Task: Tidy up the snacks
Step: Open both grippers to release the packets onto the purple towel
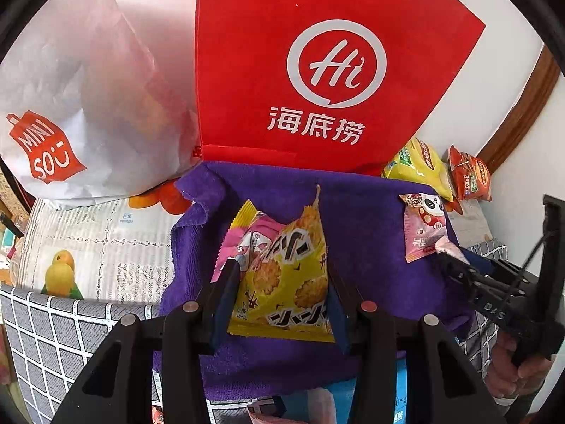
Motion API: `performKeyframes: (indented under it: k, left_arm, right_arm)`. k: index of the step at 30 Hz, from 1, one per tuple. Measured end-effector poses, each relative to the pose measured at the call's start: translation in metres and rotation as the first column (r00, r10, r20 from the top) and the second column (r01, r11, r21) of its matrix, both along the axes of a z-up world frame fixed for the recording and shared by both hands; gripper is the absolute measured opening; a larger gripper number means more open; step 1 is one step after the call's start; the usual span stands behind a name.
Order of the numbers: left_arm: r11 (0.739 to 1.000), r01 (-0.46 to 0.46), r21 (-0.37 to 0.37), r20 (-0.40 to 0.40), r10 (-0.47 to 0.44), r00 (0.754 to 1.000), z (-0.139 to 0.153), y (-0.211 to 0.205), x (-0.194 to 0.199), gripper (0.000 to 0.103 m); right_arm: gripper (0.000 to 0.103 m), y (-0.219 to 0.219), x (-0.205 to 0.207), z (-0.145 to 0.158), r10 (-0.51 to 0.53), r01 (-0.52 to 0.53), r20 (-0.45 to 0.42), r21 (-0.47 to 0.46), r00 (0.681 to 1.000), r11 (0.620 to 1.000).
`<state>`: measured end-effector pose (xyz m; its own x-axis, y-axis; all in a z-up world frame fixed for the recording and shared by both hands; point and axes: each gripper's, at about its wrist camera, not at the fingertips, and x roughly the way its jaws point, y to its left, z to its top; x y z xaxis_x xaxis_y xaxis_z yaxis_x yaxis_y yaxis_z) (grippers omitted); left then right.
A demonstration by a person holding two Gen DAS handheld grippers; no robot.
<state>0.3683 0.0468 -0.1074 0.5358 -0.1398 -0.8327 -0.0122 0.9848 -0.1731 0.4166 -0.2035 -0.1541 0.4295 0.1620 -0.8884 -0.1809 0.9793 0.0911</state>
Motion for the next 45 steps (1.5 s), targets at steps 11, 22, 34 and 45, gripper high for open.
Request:
performKeyframes:
  k: [11,22,34,45]
  left_arm:
    - [0.998,0.056,-0.01,-0.021,-0.057,0.998,-0.007,-0.013,0.001,0.044]
    - [0.997,0.077,0.001,-0.029,-0.077,0.997,-0.006,-0.021,-0.002,0.044]
    - [0.998,0.065,0.017,0.02,-0.065,0.998,0.009,-0.022,-0.009,0.077]
    - [0.998,0.066,0.003,0.086,-0.066,0.994,0.037,-0.025,-0.025,0.094]
  right_arm:
    - [0.045,-0.006,0.005,-0.014,-0.022,0.021,-0.044,-0.021,0.999,1.0]
    - [0.057,-0.003,-0.012,0.027,0.003,-0.005,0.069,0.03,0.998,1.0]
    - [0.058,0.0,-0.018,0.038,-0.01,0.005,0.1,0.051,0.995,0.999]
    - [0.058,0.005,-0.039,0.071,-0.011,0.002,0.176,0.054,0.984,0.999]
